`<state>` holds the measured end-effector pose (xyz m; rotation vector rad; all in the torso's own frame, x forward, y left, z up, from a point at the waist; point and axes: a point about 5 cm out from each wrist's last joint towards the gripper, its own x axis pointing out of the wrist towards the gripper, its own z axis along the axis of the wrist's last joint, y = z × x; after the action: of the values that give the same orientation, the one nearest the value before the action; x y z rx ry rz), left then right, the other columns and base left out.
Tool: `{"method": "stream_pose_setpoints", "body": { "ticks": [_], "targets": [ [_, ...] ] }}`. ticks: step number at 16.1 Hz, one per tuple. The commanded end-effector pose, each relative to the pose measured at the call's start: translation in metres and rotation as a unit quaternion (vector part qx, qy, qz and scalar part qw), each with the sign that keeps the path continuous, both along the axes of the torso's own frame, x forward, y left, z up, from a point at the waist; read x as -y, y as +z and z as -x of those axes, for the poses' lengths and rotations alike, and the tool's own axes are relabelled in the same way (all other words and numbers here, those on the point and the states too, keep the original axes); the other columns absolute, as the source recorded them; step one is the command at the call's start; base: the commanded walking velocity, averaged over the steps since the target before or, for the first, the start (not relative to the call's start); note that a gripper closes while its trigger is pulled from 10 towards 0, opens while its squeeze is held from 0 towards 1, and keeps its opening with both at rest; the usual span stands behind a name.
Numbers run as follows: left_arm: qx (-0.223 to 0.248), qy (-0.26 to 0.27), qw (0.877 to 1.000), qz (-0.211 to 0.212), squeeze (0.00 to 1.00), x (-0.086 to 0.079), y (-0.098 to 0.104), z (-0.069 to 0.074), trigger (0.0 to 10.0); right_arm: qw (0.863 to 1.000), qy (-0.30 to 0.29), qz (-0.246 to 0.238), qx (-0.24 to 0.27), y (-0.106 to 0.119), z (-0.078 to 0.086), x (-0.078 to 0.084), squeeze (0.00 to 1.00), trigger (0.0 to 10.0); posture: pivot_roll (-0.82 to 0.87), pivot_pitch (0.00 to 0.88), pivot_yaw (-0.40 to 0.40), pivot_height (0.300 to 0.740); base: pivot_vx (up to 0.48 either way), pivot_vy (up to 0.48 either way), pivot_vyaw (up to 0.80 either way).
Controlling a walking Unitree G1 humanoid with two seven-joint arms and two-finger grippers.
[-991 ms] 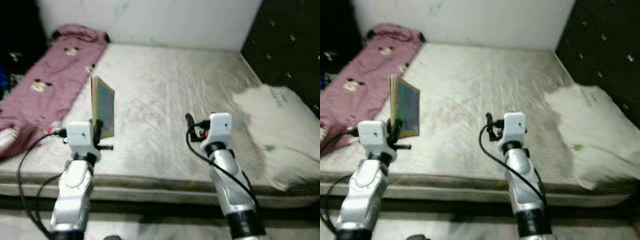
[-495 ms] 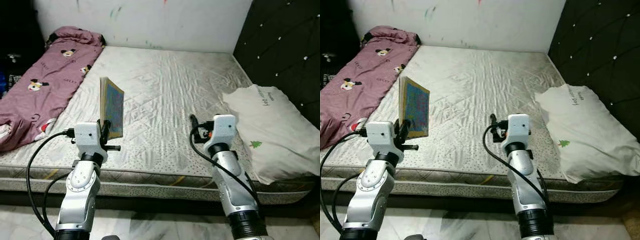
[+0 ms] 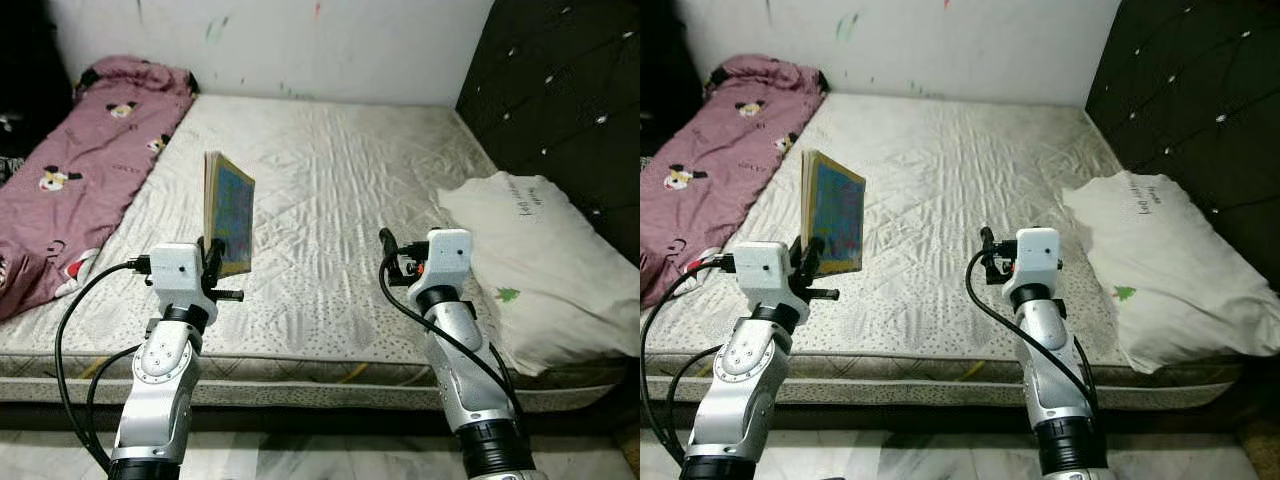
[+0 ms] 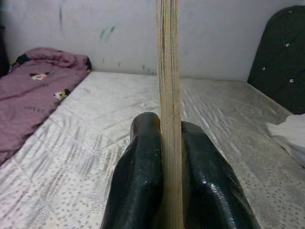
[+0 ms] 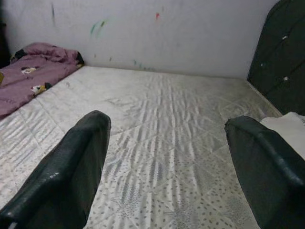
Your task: Clean up the room
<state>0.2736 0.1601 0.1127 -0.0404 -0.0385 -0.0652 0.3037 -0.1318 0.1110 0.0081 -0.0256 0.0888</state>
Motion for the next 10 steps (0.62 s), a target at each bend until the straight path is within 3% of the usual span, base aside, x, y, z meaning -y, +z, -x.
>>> {"method": "stream_pose_setpoints", "body": {
  "ticks": [1,10],
  "targets": [
    [0.024,0.001,1.0,-0.002,0.0,-0.0024,0.0093,-0.0027,10.0,1.0,0.003,-0.002,0.008,0.004,-0.0033,-0.0011,0.0,10.0,0.07,0.0,-0.032,0.74,0.345,0.0,0.0],
    [0.025,-0.004,1.0,0.003,0.0,-0.0014,0.0095,-0.0027,10.0,1.0,-0.001,-0.004,0.006,0.0033,-0.0036,0.0001,0.0,10.0,0.07,0.0,-0.032,0.74,0.339,0.0,0.0]
  ]
}}
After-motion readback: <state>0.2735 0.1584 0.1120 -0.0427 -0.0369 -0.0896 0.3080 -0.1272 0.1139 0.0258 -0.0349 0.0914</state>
